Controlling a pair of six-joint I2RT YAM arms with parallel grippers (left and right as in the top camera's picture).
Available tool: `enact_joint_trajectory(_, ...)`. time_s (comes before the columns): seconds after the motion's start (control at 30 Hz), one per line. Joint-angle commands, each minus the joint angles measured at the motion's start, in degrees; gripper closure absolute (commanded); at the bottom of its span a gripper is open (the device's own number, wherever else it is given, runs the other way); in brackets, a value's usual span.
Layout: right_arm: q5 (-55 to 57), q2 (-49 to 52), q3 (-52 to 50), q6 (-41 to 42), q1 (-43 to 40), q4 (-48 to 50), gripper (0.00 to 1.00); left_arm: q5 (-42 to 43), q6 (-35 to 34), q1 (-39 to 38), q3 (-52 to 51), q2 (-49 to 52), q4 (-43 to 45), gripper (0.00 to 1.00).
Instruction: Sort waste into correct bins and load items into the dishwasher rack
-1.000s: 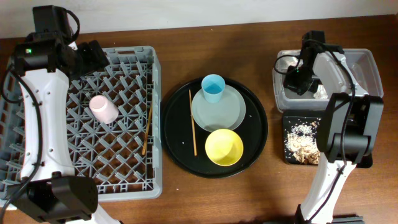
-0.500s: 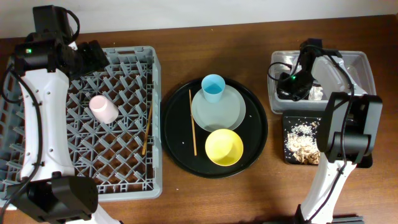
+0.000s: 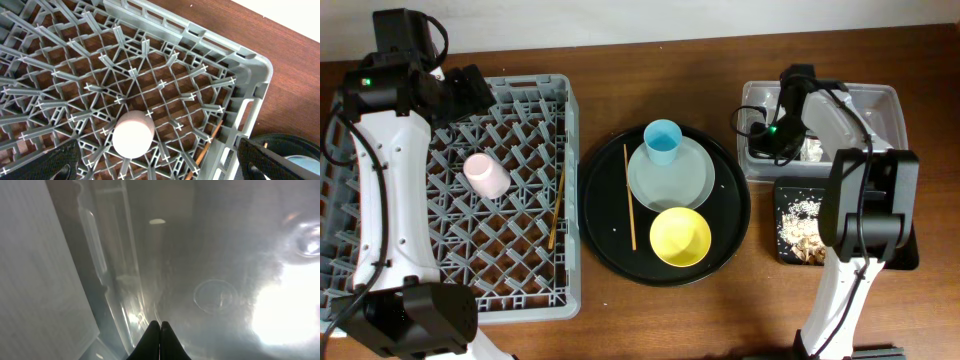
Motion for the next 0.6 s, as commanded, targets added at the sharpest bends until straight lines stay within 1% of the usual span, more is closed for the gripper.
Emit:
enact_joint_trajectory(0.0,1.4,-0.83,6.8,-0.61,-2.08,-3.78,0.91,0.61,0.9,0.37,0.66,-1.29,-0.09,0.01)
enact_joint_trajectory(0.1,1.42,-2.45,15.3,-0.63,-3.5,-8.74,0.82,0.61,0.87,0.37,0.66,-1.29,-0.09,0.01)
enact_joint_trajectory(0.17,1.42,-3.37,21.75,-0.61,-4.17,-12.48,0.79,0.61,0.9,0.37,0.66,-1.29,-0.09,0.01)
enact_joint_trajectory(0.2,1.4,-3.74,26.18,-0.59,-4.55,-16.06,0.79,0.61,0.9,0.37,0.66,-1.29,-0.09,0.01)
enact_joint_trajectory(0.27,1.51,-4.0,31.8,-0.57,-5.16,-22.25,0.8,0.61,0.9,0.37,0.66,-1.29,-0.09,0.01)
enact_joint_trajectory(0.33,3.54,-4.26,36.63,0.59,-6.69,-31.39,0.89,0.61,0.9,0.37,0.66,-1.29,-0.09,0.01)
enact_joint_trajectory(0.4,4.66,-4.96,36.83,1.68,-8.15,-34.97,0.92,0.61,0.9,0.37,0.66,-1.29,-0.09,0.01)
enact_joint_trajectory(0.43,4.63,-5.29,36.83,1.68,-9.35,-37.03,0.94,0.61,0.87,0.37,0.66,-1.29,-0.09,0.01)
enact_joint_trajectory(0.47,4.22,-6.03,35.85,1.66,-10.78,-37.22,0.96,0.61,0.9,0.37,0.66,-1.29,-0.09,0.01)
enact_joint_trajectory(0.57,4.17,-9.99,29.2,1.51,-12.74,-37.2,0.95,0.61,0.9,0.37,0.66,-1.29,-0.09,0.01)
